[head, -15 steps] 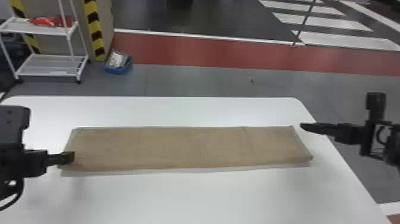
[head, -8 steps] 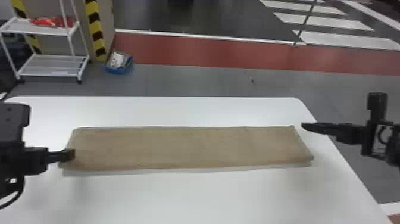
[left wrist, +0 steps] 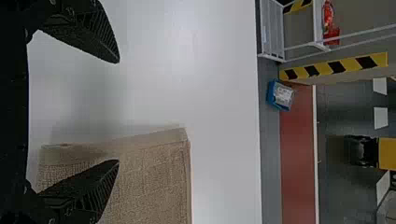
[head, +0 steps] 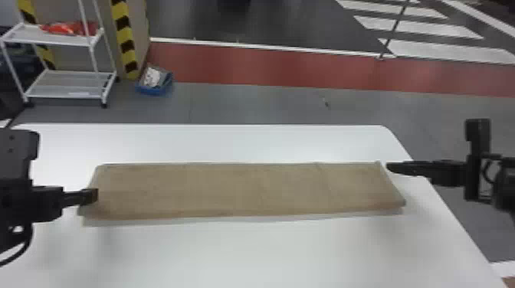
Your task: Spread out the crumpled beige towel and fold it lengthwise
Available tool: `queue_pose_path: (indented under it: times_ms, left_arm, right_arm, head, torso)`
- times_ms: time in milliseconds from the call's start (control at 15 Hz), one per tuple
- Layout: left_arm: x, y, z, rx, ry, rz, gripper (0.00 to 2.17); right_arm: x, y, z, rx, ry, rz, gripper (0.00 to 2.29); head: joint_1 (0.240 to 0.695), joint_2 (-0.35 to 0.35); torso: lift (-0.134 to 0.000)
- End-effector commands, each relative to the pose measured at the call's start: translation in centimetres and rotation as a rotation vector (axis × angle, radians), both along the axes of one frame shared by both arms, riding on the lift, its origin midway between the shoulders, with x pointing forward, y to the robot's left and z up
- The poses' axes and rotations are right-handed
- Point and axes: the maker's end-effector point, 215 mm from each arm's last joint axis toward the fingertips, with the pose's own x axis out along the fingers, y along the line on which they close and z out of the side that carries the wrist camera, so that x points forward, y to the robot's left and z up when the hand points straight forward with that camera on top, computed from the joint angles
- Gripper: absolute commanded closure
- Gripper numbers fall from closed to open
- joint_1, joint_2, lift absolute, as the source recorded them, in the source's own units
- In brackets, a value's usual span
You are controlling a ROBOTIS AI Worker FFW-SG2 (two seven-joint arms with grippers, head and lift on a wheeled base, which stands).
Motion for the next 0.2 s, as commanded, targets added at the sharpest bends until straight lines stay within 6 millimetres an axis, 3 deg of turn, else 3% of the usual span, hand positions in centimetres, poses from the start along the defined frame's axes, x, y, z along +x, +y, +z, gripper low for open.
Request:
queue_pose_path:
  times_ms: [0, 133]
  left_arm:
    - [-0.14, -0.21, -0.12, 0.001, 0.007, -0.004, 0.14]
    - [-0.09, -0.24, 0.01, 0.001, 0.004, -0.005, 0.14]
  right_arm:
    - [-0.54, -0.19, -1.22, -0.052, 0.038, 0.012, 0.32]
    - [-0.74, -0.45, -1.53, -0.072, 0.046, 0.015, 0.32]
  head:
    - [0.695, -0.172]
    - [0.695, -0.175]
  torso:
    - [-0.124]
    - [-0.124]
